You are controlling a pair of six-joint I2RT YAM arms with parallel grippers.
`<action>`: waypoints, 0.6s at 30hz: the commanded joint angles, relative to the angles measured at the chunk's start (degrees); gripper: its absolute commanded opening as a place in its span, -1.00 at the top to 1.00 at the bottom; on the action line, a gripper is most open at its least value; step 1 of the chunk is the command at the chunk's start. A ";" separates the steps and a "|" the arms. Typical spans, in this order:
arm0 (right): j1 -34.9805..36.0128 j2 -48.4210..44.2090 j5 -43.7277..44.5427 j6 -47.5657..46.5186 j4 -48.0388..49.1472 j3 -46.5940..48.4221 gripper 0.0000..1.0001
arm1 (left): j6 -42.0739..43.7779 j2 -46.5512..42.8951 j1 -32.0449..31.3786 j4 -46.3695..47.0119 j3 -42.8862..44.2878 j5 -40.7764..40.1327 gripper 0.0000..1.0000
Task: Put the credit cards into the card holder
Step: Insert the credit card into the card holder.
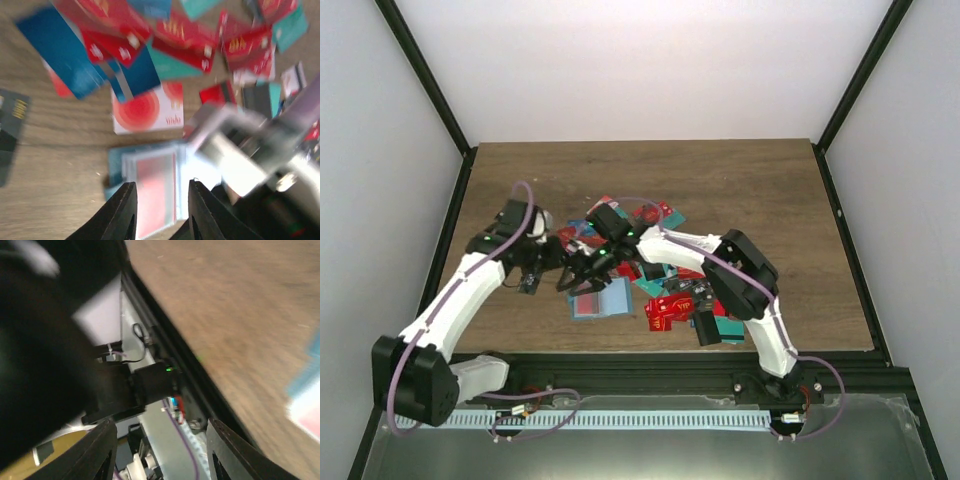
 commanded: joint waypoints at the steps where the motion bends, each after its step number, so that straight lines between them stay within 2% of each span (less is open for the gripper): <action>1: 2.89 0.83 -5.09 -0.15 -2.36 11.84 -0.04 | 2.31 -4.26 1.59 -7.76 6.53 -3.48 0.36; 5: 2.53 -2.19 -3.77 -0.31 -1.56 13.20 -0.07 | 3.02 -5.69 2.62 -11.11 11.14 -4.80 0.35; 10: 0.63 -6.78 2.38 -5.48 -8.69 12.50 -0.09 | 2.84 -6.37 2.68 -11.15 12.92 -2.84 0.34; 14: -2.82 -13.46 8.39 -8.09 -10.81 5.37 -0.12 | 2.90 -7.14 2.67 -7.71 10.65 2.63 0.34; 18: -7.43 -21.91 12.99 -9.56 -10.76 -6.38 -0.13 | 2.41 -7.30 2.14 -1.99 6.59 10.03 0.38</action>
